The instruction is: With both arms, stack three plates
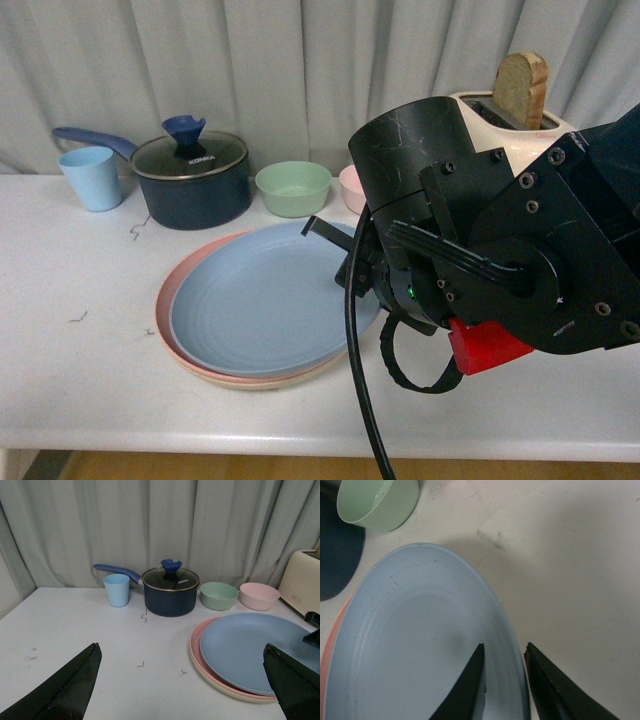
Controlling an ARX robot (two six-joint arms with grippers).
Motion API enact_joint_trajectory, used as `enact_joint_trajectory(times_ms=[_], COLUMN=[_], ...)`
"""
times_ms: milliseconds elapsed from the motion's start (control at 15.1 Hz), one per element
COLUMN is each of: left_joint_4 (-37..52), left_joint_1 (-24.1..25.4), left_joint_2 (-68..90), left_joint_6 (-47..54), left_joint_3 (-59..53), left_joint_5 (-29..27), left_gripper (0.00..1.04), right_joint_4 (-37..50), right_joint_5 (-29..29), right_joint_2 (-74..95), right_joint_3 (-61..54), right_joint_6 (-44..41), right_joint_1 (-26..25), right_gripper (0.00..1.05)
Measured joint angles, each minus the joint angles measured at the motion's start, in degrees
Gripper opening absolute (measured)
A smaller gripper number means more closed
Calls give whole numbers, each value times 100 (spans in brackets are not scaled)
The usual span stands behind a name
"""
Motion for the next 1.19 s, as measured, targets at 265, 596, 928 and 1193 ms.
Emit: enact_joint_trajectory(times_ms=[265,596,928,1193], left_joint_4=[0,0,0,-2], left_joint_1=[0,0,0,0], left_joint_2=[0,0,0,0], left_joint_6=[2,2,0,0], left_joint_3=[0,0,0,0], left_joint_5=[-2,0,0,0], left_gripper=[98,98,98,98], right_joint_4=[162,789,1429,1198], right_joint_5=[-232,-870,-1792,-1823], right_joint_2=[-249,-1176,-2643,-2916], right_joint_3=[-260,-1176,-2555,-2647], right_joint_6=[26,90,109,59], right_joint_1=[-7,-133,-1451,-3021], right_gripper=[69,98,98,98])
